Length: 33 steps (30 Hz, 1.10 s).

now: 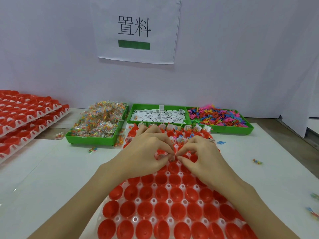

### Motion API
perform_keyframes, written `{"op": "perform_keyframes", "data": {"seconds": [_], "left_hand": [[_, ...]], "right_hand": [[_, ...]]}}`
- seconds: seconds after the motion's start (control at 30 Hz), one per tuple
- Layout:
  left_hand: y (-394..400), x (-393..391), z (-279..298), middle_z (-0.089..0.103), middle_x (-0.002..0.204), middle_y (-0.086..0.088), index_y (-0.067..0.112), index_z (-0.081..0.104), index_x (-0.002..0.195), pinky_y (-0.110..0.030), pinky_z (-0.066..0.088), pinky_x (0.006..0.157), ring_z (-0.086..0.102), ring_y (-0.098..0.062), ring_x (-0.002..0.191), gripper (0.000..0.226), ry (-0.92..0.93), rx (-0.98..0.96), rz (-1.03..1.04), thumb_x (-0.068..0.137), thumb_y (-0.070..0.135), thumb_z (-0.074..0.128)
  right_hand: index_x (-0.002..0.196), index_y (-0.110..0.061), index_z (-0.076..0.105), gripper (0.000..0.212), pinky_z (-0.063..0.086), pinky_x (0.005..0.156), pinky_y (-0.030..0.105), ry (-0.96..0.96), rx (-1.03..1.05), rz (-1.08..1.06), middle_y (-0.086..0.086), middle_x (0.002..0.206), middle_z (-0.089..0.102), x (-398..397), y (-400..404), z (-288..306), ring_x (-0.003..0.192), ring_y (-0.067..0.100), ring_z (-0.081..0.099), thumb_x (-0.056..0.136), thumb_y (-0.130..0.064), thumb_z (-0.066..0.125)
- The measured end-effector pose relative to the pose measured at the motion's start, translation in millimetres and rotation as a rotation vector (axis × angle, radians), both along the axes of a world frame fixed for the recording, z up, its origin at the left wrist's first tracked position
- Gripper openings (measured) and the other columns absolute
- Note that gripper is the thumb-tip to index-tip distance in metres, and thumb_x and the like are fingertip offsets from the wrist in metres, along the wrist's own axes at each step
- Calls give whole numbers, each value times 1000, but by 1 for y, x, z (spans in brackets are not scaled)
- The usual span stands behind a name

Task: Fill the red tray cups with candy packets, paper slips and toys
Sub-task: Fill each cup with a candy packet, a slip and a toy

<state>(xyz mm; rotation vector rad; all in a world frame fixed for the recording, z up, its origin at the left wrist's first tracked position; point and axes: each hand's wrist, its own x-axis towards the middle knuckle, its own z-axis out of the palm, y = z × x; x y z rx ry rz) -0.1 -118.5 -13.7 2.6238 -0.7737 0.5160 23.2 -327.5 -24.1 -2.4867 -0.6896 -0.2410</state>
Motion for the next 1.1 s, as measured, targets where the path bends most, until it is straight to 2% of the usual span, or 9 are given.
{"op": "perform_keyframes", "data": {"seconds": [0.1,0.17,0.37,0.53,0.63,0.77,0.87,0.97,1.1], "left_hand": [[-1,-2,-3,69,108,25,35,79,101,-36,31,96,48,-5,106,22,-12,59,-10,90,24,64],[-2,-2,-4,68,108,23,33,78,100,-37,31,97,49,-7,106,21,-26,87,-10,89,24,62],[-7,-5,-2,67,112,23,35,74,111,-31,23,105,47,-2,114,23,-25,155,16,98,38,55],[14,-4,18,67,106,32,39,76,115,-25,25,104,51,8,111,27,38,-43,60,97,49,57],[54,1,18,73,107,17,26,79,109,-37,44,97,63,-10,108,21,-36,-113,273,100,34,62],[119,1,-8,73,108,-20,1,76,107,-58,51,86,64,-47,98,39,-174,55,760,87,25,53],[146,-1,-34,73,102,-24,-3,76,102,-59,51,81,64,-50,88,36,-180,123,844,93,22,51],[152,0,-37,72,95,-17,1,78,89,-56,53,78,63,-45,85,3,-210,-4,844,86,3,78],[150,-1,-35,69,90,-9,5,76,79,-42,50,65,64,-35,76,10,-201,-170,810,79,-3,83]], "right_hand": [[94,-33,80,8,33,79,11,17,26,4,-11,97,58,0,-1,0,89,1,50,89,-29,77],[89,-33,81,4,38,72,7,44,107,-6,-13,94,59,0,-3,2,82,0,55,88,-31,78],[80,-32,77,12,41,67,13,0,257,-84,-12,84,63,3,-6,3,80,2,60,90,-27,74],[80,-30,74,15,44,68,9,-26,334,-70,-13,81,65,3,-10,6,77,0,60,93,-22,73],[82,-30,75,16,43,67,9,-36,372,-79,-12,82,68,5,-12,9,79,3,61,94,-21,71],[84,-28,76,15,41,64,9,-60,431,-86,-11,82,70,4,-14,14,79,7,62,93,-17,70],[85,-29,76,16,43,65,9,-58,436,-83,-14,82,70,3,-14,15,80,6,62,94,-18,69],[86,-30,76,17,45,67,10,-59,442,-92,-17,84,70,4,-16,16,82,5,63,95,-17,68],[85,-31,75,22,46,68,10,-45,461,-128,-20,86,71,7,-22,17,81,2,64,96,-13,66]]}}
